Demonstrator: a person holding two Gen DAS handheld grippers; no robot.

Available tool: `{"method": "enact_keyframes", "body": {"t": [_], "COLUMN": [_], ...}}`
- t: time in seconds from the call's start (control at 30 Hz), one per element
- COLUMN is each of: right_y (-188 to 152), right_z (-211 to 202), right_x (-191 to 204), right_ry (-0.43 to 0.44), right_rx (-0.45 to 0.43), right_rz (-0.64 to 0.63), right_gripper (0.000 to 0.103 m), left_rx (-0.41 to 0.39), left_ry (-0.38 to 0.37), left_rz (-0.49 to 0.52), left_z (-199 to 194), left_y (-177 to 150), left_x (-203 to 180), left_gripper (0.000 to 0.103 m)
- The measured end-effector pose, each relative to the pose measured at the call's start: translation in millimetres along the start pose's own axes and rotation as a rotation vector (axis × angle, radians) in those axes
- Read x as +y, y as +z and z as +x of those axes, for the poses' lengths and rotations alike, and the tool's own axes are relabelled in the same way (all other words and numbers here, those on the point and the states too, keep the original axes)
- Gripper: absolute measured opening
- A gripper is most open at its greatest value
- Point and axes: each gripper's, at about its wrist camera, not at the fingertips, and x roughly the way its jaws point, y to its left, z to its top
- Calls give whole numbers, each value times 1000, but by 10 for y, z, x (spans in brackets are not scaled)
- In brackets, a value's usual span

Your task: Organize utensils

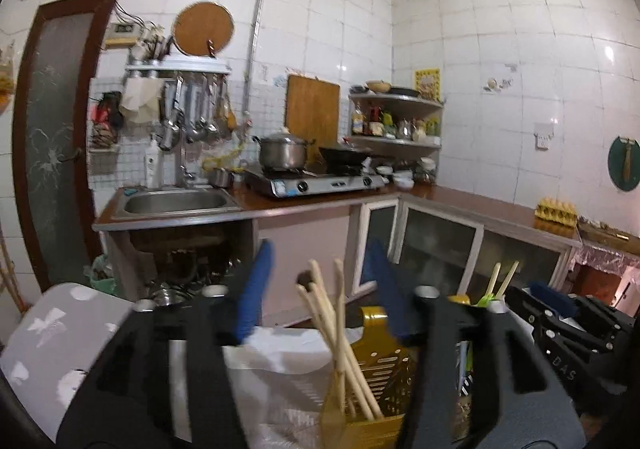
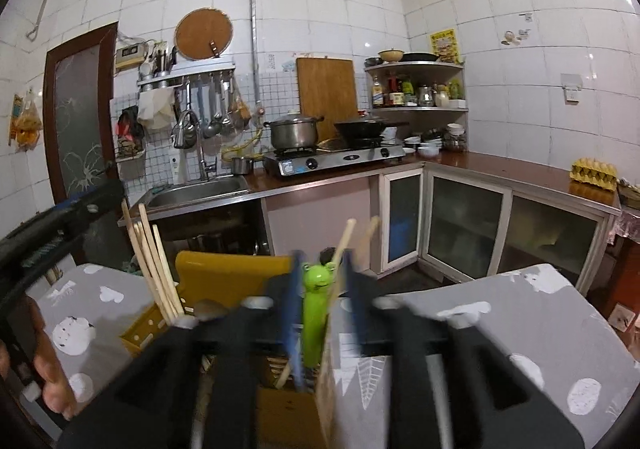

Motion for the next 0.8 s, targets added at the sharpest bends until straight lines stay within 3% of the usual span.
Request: {"method": "enact_keyframes", "body": {"t": [0.13,0.17,0.23,0.4,0.57,0.67,0.8], "right_y": [61,44,-77,-510,-990,-1248,-1434], "right_z": [-488,-601,-958,-1653,-2200,-2395,-2515], "right_x": [-40,-38,-3,124,232,288,357], "right_ry": [-11,-16,-9,8,-5,-8,-22], "right_rx": [21,26,37,95,99,107,96], "right_rz": [-10,-15,-24,-27,-41,-52,-64], "right_gripper": [55,59,75,92,99,98,98], "left_rx": [-2,0,3,103,145,151,134], "left_ry": [16,12,2,-4,40,54,101], "left_rz": [-13,-6,16,106,116,59,70], "left_z": [-540,-715,-1037,-1735,-2359,-2604,-2748], "left_y": [99,93,41,-382,-959,-1202,-1393], "left_x": [160,194,228,226,276,345,341], "left_gripper": [95,98,98,98,98,98,98]}}
